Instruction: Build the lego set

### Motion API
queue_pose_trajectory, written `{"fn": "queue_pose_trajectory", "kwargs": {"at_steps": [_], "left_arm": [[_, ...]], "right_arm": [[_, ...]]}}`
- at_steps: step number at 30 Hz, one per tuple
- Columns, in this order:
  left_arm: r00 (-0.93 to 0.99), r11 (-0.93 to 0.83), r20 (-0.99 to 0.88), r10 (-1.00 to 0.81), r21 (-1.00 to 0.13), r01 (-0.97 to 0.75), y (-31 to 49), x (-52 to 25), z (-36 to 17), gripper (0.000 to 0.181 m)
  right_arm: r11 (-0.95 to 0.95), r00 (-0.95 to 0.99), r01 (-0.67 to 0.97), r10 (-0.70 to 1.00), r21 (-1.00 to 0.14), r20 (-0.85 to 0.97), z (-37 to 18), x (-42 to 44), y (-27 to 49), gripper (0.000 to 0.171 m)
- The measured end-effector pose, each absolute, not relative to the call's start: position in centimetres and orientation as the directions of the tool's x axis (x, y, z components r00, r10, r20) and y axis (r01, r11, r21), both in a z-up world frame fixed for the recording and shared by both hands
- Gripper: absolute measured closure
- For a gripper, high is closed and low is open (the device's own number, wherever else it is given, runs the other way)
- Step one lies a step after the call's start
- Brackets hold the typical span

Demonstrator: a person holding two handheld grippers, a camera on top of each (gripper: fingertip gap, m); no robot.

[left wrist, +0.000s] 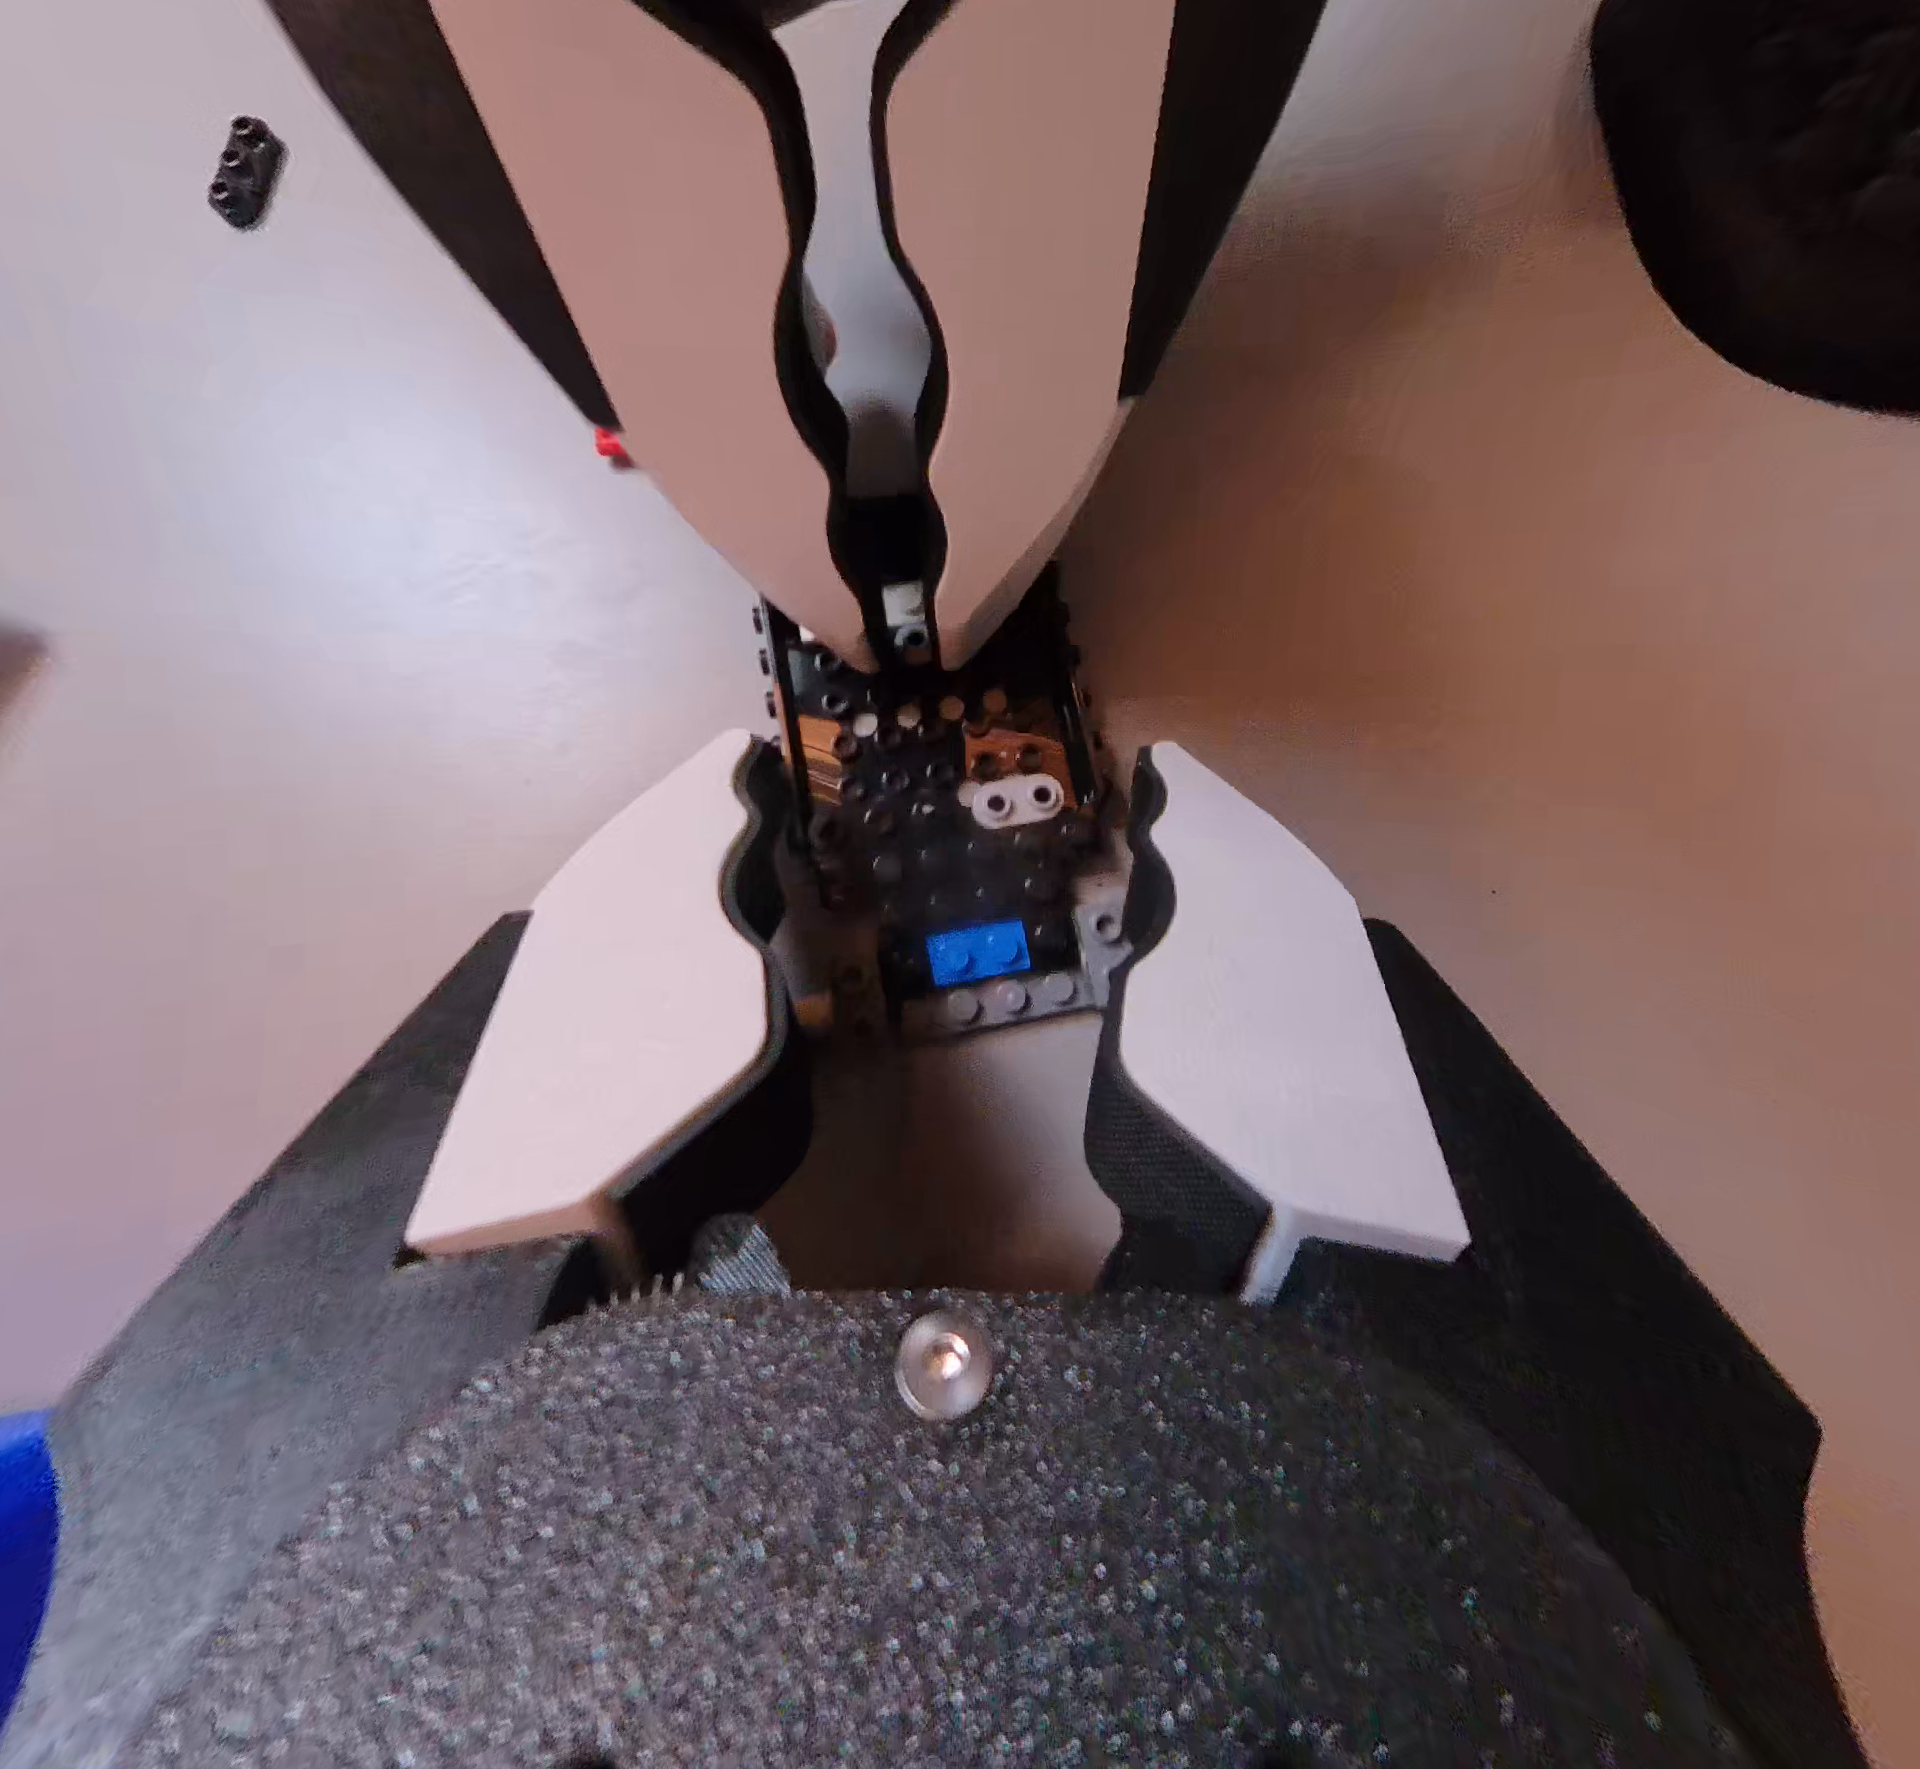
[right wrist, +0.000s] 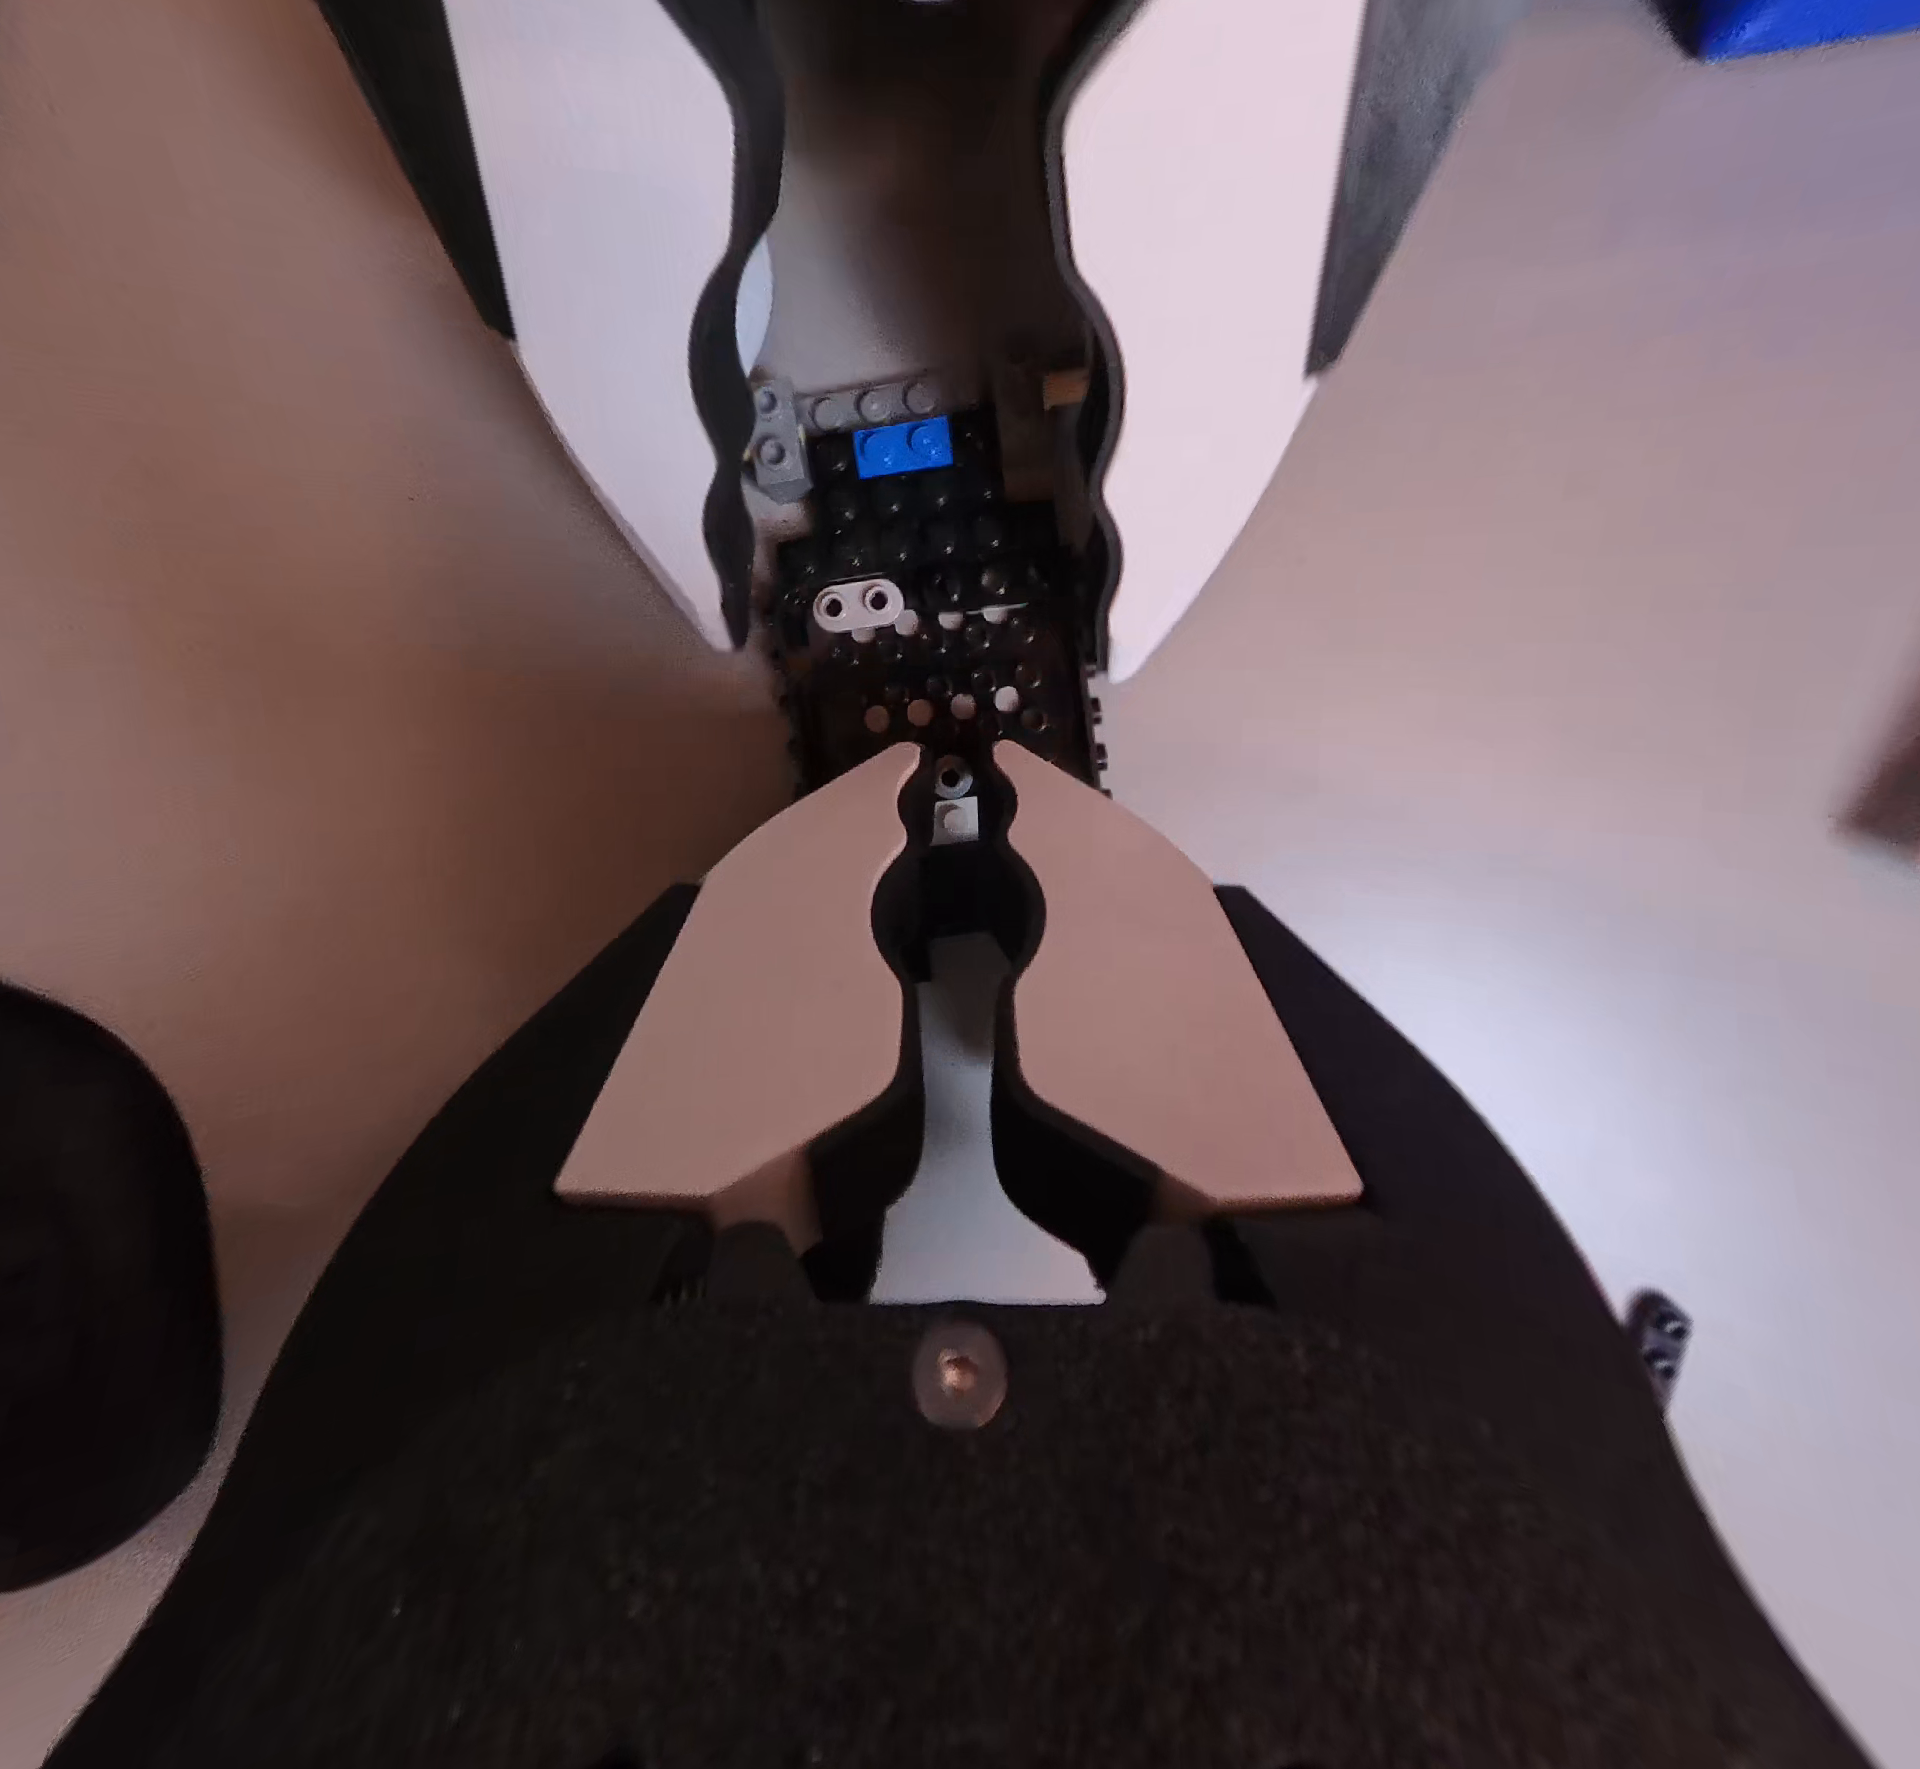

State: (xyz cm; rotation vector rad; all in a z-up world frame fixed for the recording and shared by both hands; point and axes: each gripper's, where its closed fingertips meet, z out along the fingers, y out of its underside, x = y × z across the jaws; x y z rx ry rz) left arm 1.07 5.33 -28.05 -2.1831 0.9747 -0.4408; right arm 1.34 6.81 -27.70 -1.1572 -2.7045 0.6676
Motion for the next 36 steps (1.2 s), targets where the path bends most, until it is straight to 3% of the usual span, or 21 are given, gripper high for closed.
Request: {"fn": "queue_pose_trajectory", "kwargs": {"at_steps": [8, 11, 21, 24, 26, 31, 34, 36], "left_arm": [[0.676, -0.502, 0.049, -0.736, -0.710, -0.494, 5.2, 1.4, -27.9, 0.121], [0.680, -0.520, 0.089, -0.727, -0.719, -0.461, 5.5, 2.2, -27.7, 0.111], [0.715, -0.553, 0.066, -0.696, -0.684, -0.476, 5.9, 2.3, -27.9, 0.116], [0.721, -0.557, 0.059, -0.691, -0.679, -0.478, 5.9, 2.0, -27.9, 0.120], [0.712, -0.543, 0.048, -0.700, -0.683, -0.488, 5.8, 1.9, -27.9, 0.118], [0.687, -0.516, 0.047, -0.726, -0.697, -0.498, 5.6, 2.1, -27.8, 0.117], [0.638, -0.473, 0.062, -0.767, -0.727, -0.498, 5.2, 2.3, -27.6, 0.117], [0.588, -0.417, 0.044, -0.808, -0.748, -0.517, 4.5, 2.4, -27.4, 0.107]], "right_arm": [[0.466, -0.604, 0.694, 0.792, -0.548, -0.091, -27.6, 1.4, 6.5, 0.164], [0.401, -0.556, 0.704, 0.824, -0.586, -0.105, -27.6, 1.3, 6.1, 0.164], [0.407, -0.549, 0.712, 0.830, -0.572, -0.093, -27.7, 1.4, 6.2, 0.164], [0.400, -0.555, 0.710, 0.824, -0.580, -0.112, -27.8, 2.0, 5.7, 0.171], [0.407, -0.547, 0.694, 0.834, -0.594, -0.068, -27.7, 2.1, 5.7, 0.171], [0.271, -0.502, 0.690, 0.848, -0.671, -0.173, -26.2, 1.9, 5.3, 0.171], [0.297, -0.492, 0.690, 0.861, -0.660, -0.127, -26.3, 2.0, 6.2, 0.168], [0.290, -0.497, 0.679, 0.858, -0.674, -0.132, -26.2, 2.1, 6.0, 0.165]]}}
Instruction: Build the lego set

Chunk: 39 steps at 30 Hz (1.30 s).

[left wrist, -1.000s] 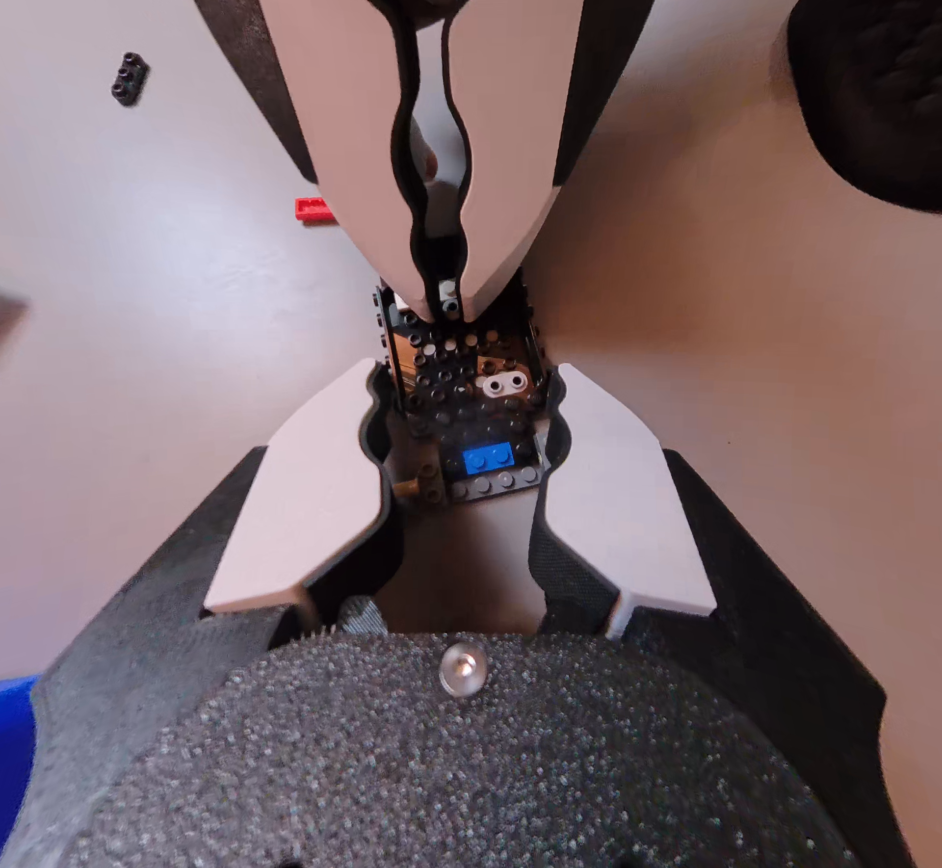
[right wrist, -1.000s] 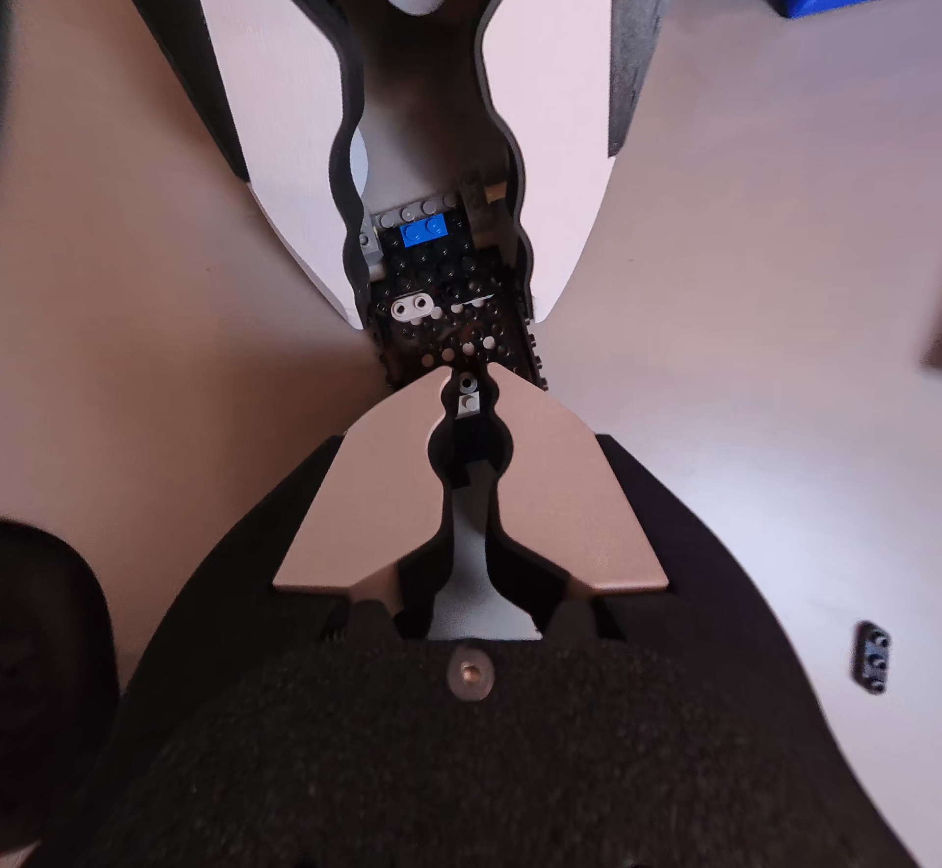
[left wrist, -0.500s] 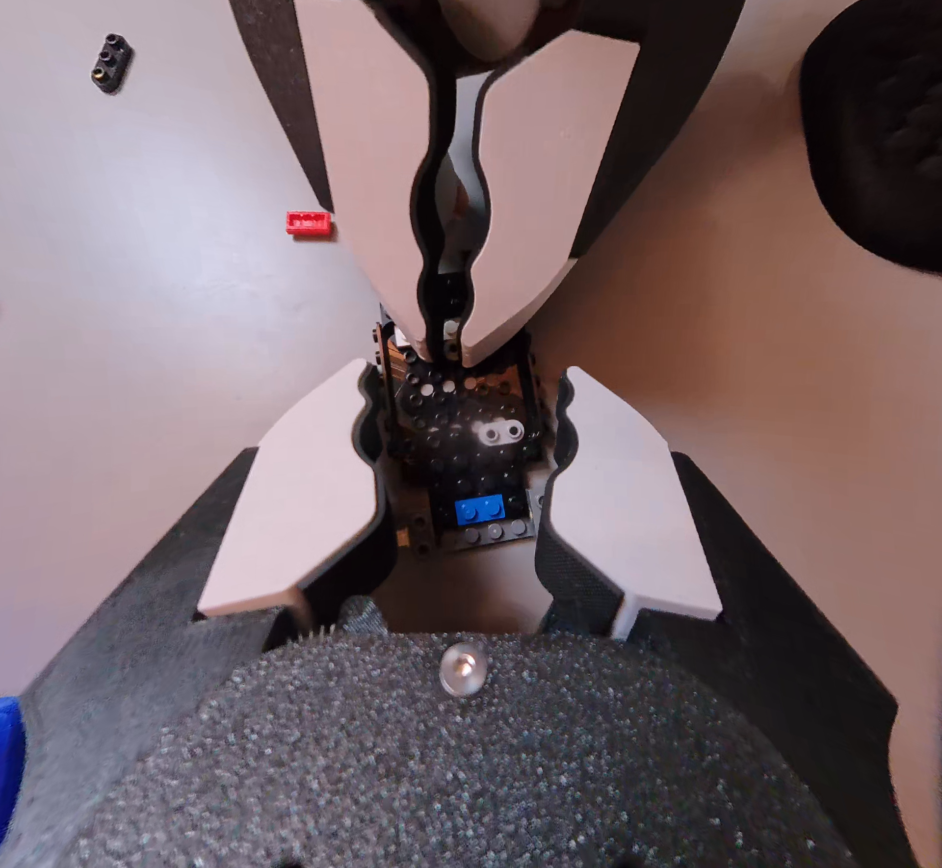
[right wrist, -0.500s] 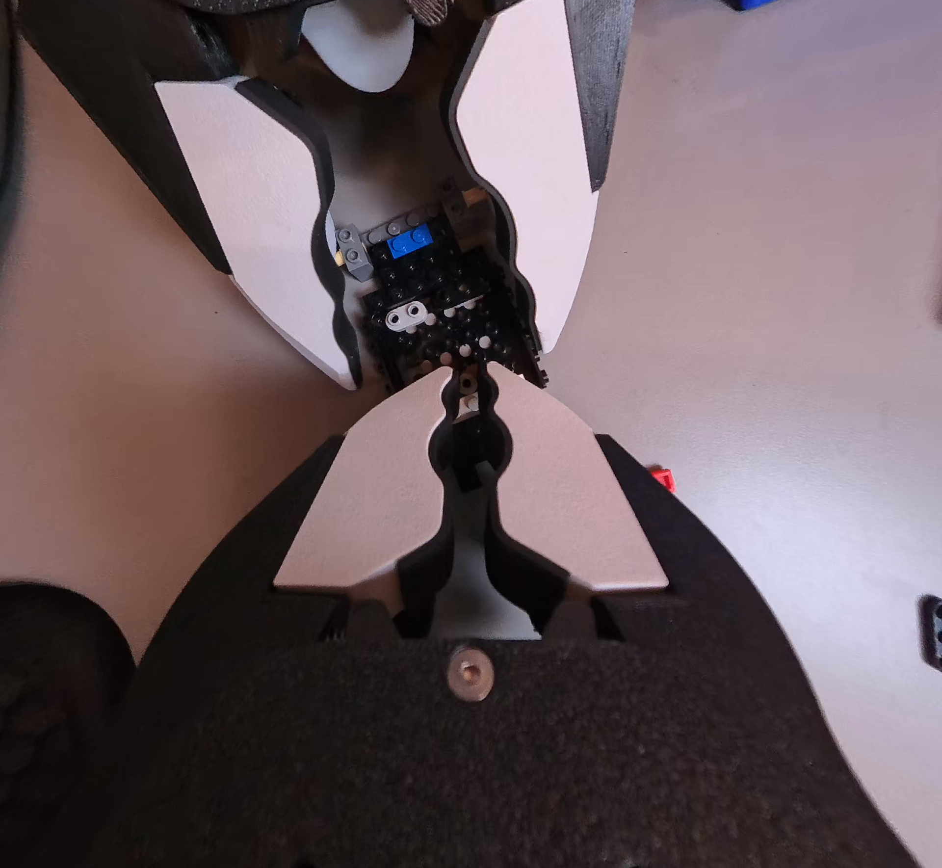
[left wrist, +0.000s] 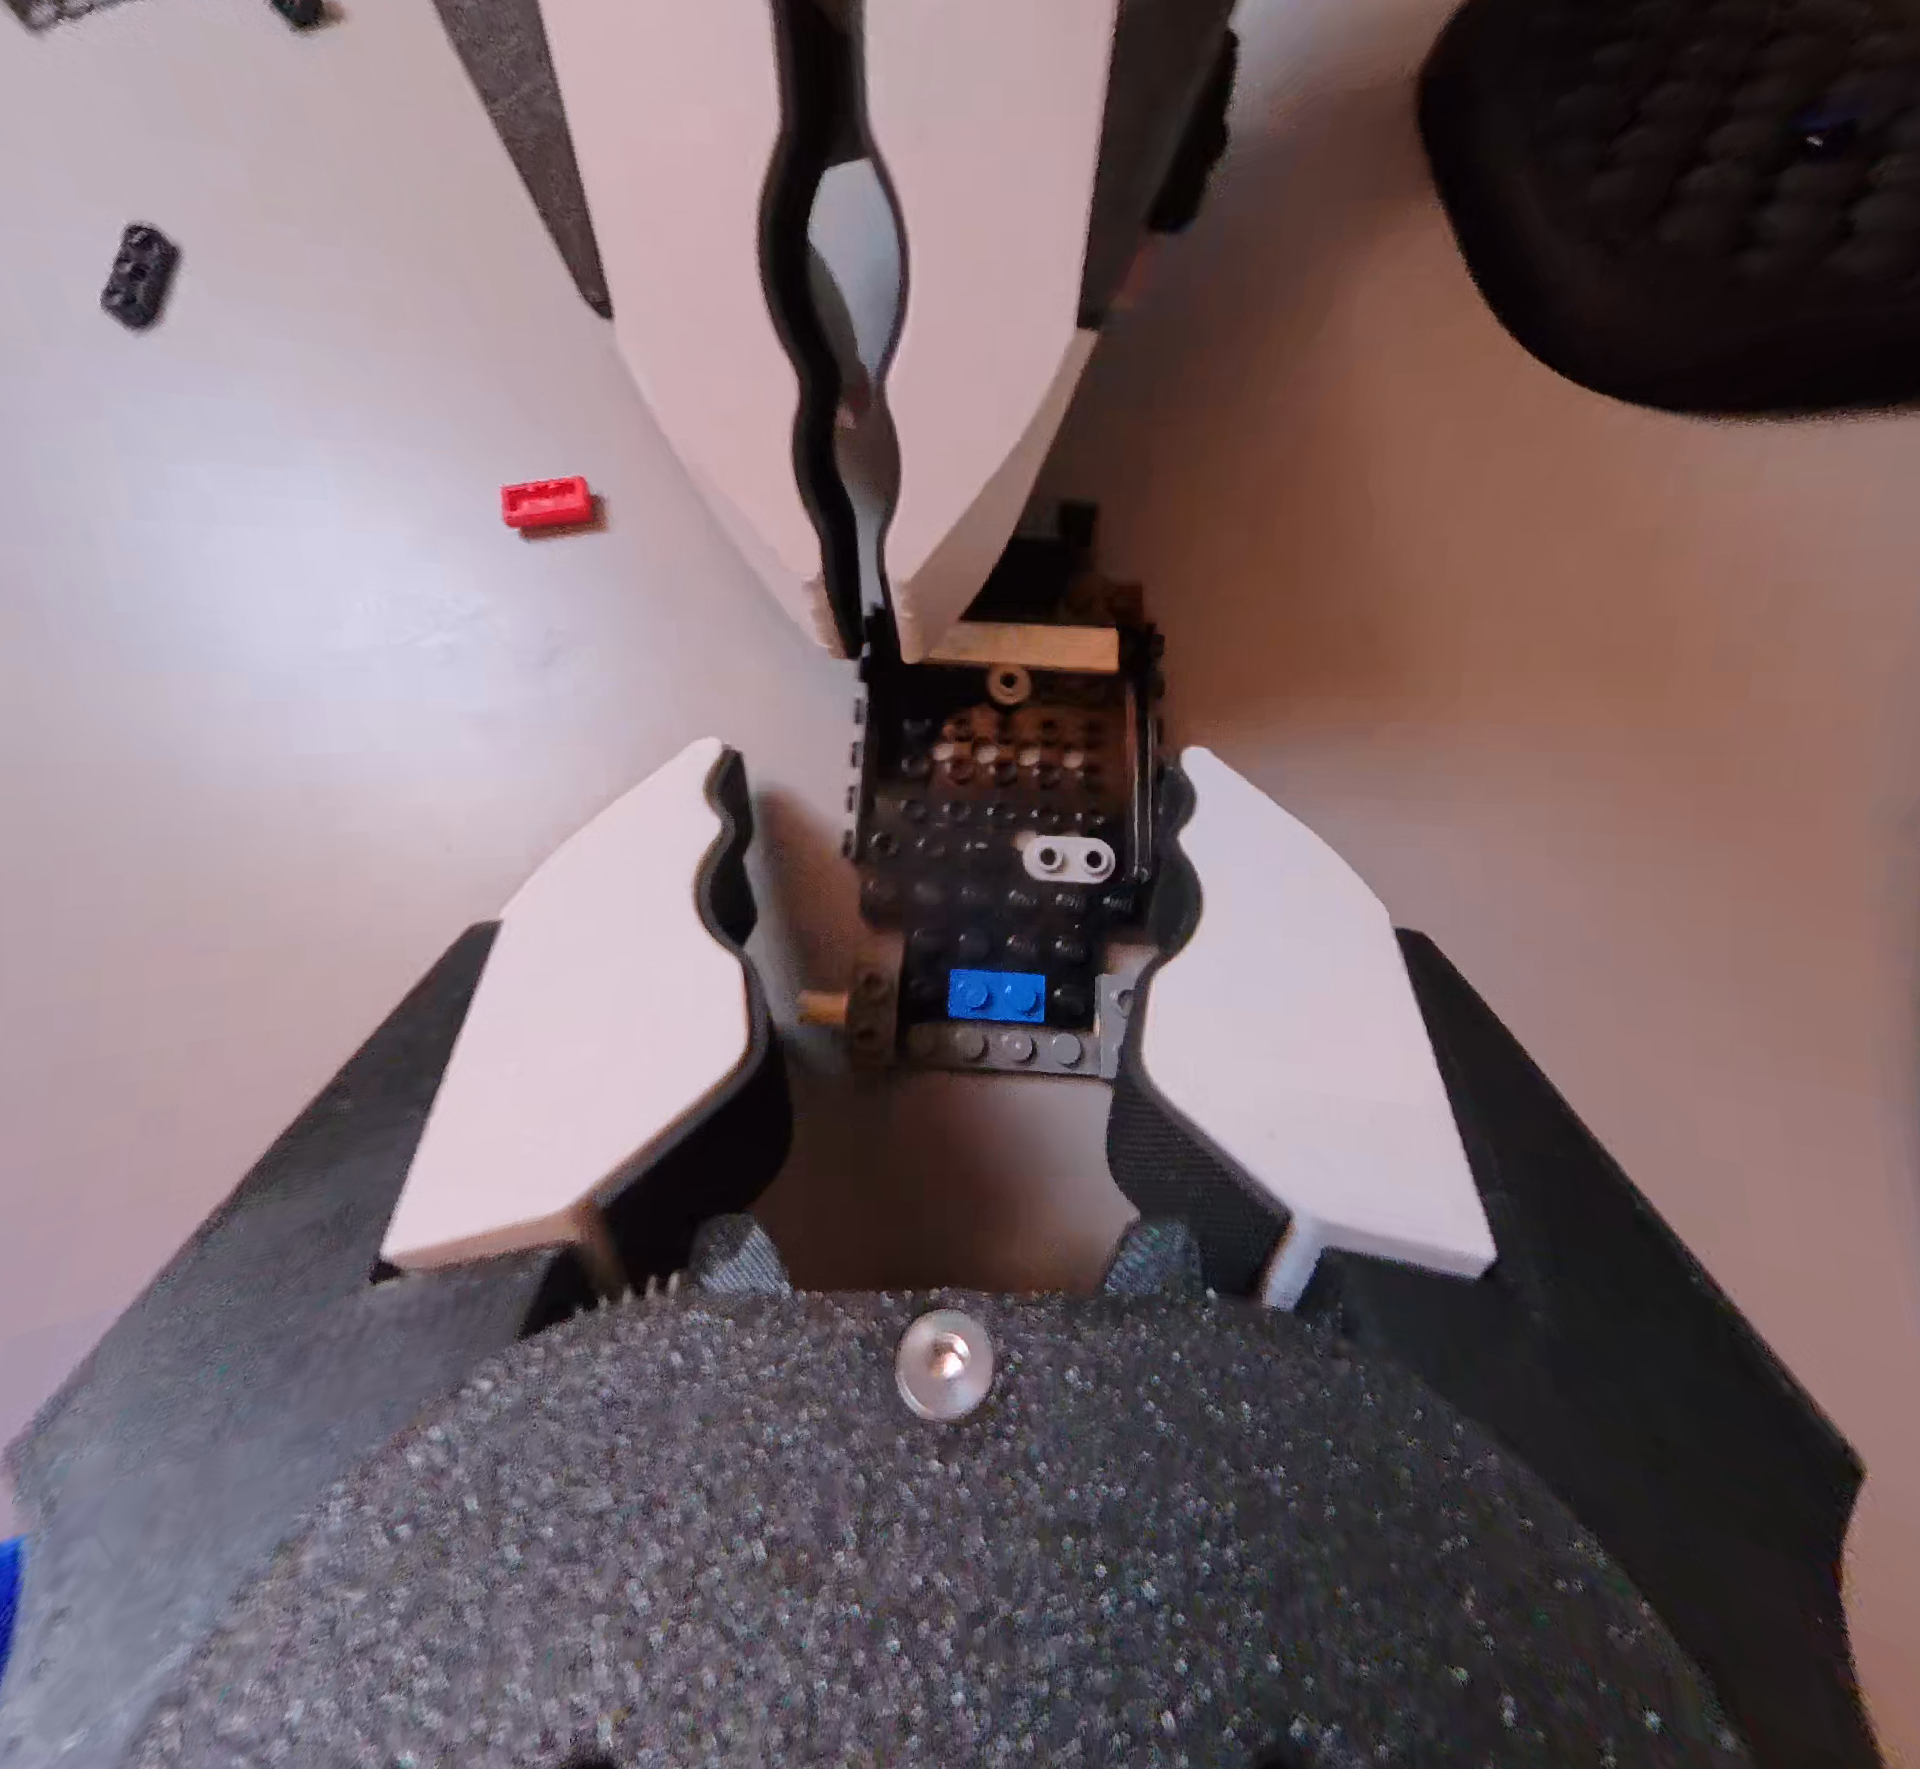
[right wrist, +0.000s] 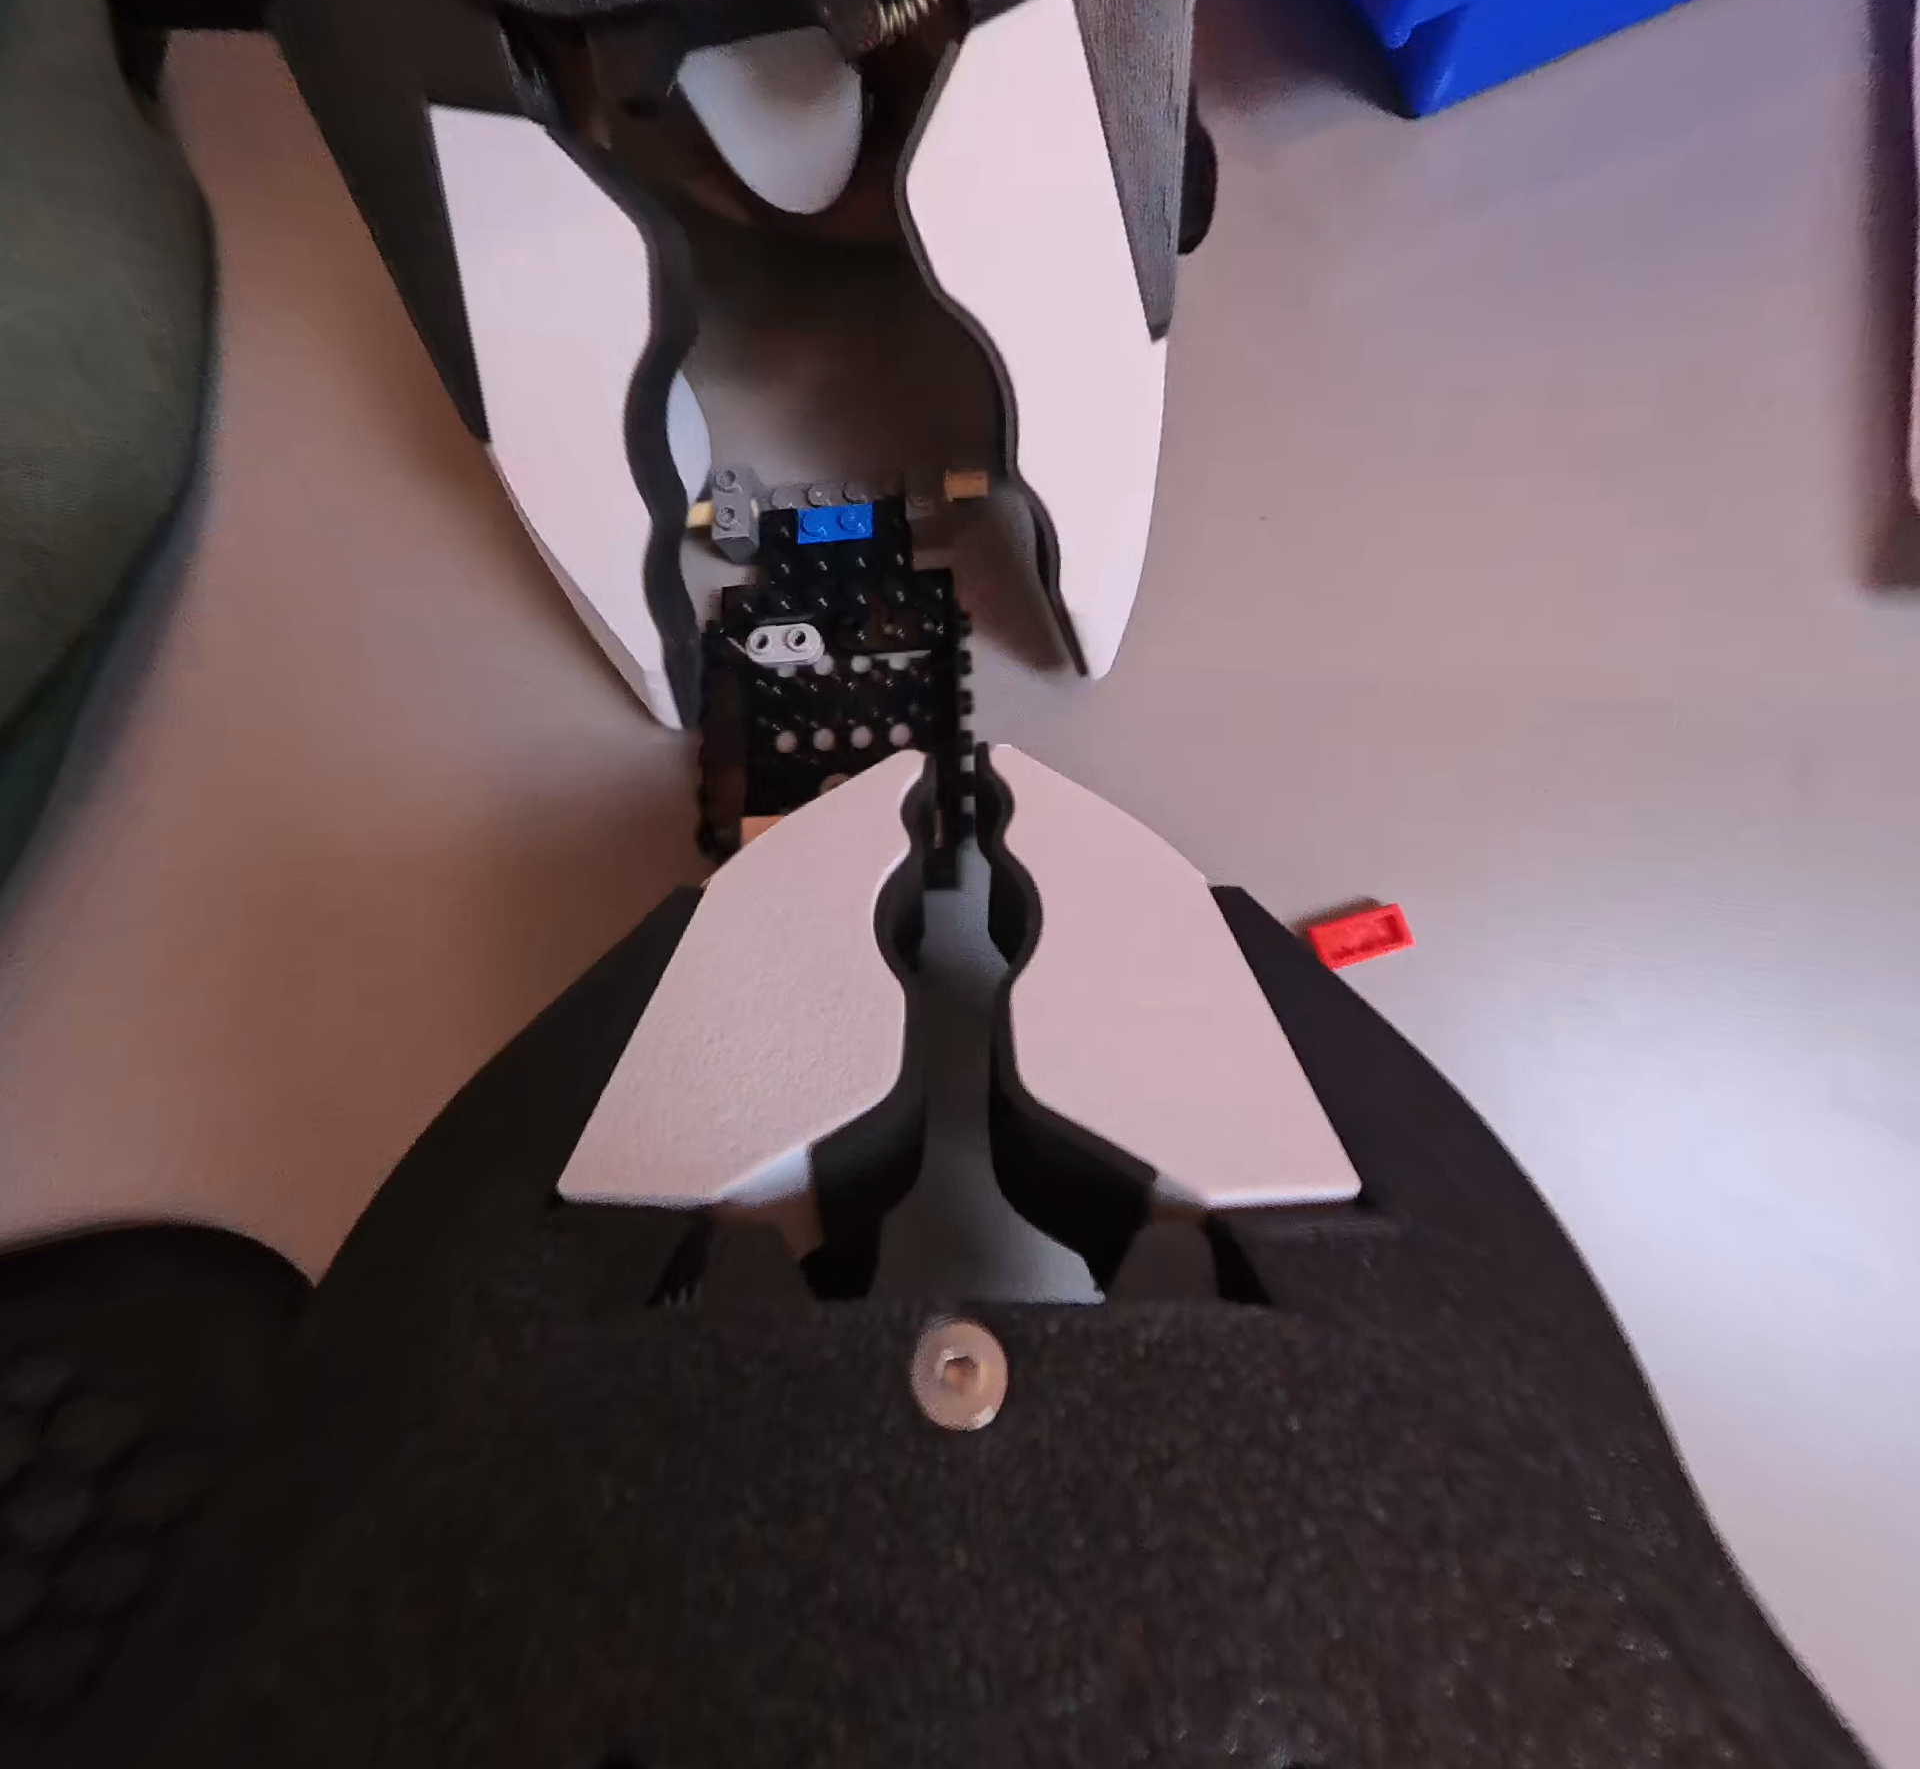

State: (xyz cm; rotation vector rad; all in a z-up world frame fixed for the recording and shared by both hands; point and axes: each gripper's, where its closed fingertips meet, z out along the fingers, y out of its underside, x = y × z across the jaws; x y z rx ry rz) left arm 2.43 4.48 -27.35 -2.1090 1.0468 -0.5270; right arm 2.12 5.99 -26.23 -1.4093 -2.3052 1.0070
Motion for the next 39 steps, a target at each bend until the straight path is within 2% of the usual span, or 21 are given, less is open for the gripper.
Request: {"fn": "queue_pose_trajectory", "kwargs": {"at_steps": [3, 8, 14, 16, 19, 25, 32, 39], "left_arm": [[0.535, -0.351, 0.023, -0.844, -0.779, -0.520, 3.5, 2.4, -26.3, 0.097], [0.461, -0.274, -0.012, -0.888, -0.789, -0.550, 2.1, 2.6, -25.6, 0.096], [0.496, -0.355, 0.049, -0.867, -0.759, -0.545, 3.3, 3.5, -26.9, 0.106], [0.485, -0.373, 0.050, -0.873, -0.709, -0.599, 3.3, 3.6, -27.9, 0.112], [0.483, -0.365, 0.029, -0.875, -0.695, -0.619, 3.6, 3.7, -28.0, 0.122], [0.444, -0.334, 0.021, -0.896, -0.691, -0.641, 3.5, 3.7, -28.0, 0.123], [0.423, -0.312, 0.008, -0.906, -0.686, -0.657, 3.3, 3.7, -28.1, 0.123], [0.419, -0.309, 0.010, -0.908, -0.693, -0.652, 3.3, 3.6, -28.1, 0.123]], "right_arm": [[0.250, -0.481, 0.661, 0.865, -0.708, -0.143, -25.6, 2.2, 5.7, 0.161], [0.199, -0.447, 0.645, 0.882, -0.738, -0.152, -24.9, 2.9, 5.9, 0.160], [0.208, -0.454, 0.643, 0.879, -0.737, -0.148, -25.2, 3.7, 5.1, 0.160], [0.231, -0.469, 0.652, 0.871, -0.723, -0.144, -25.5, 3.9, 4.7, 0.160], [0.292, -0.508, 0.665, 0.851, -0.687, -0.130, -26.2, 4.3, 4.0, 0.160], [0.415, -0.564, 0.692, 0.821, -0.591, -0.084, -27.4, 4.9, 3.9, 0.158], [0.509, -0.615, 0.688, 0.787, -0.516, -0.043, -27.6, 4.9, 3.9, 0.163], [0.526, -0.628, 0.682, 0.777, -0.508, -0.038, -27.7, 4.9, 3.9, 0.163]]}}
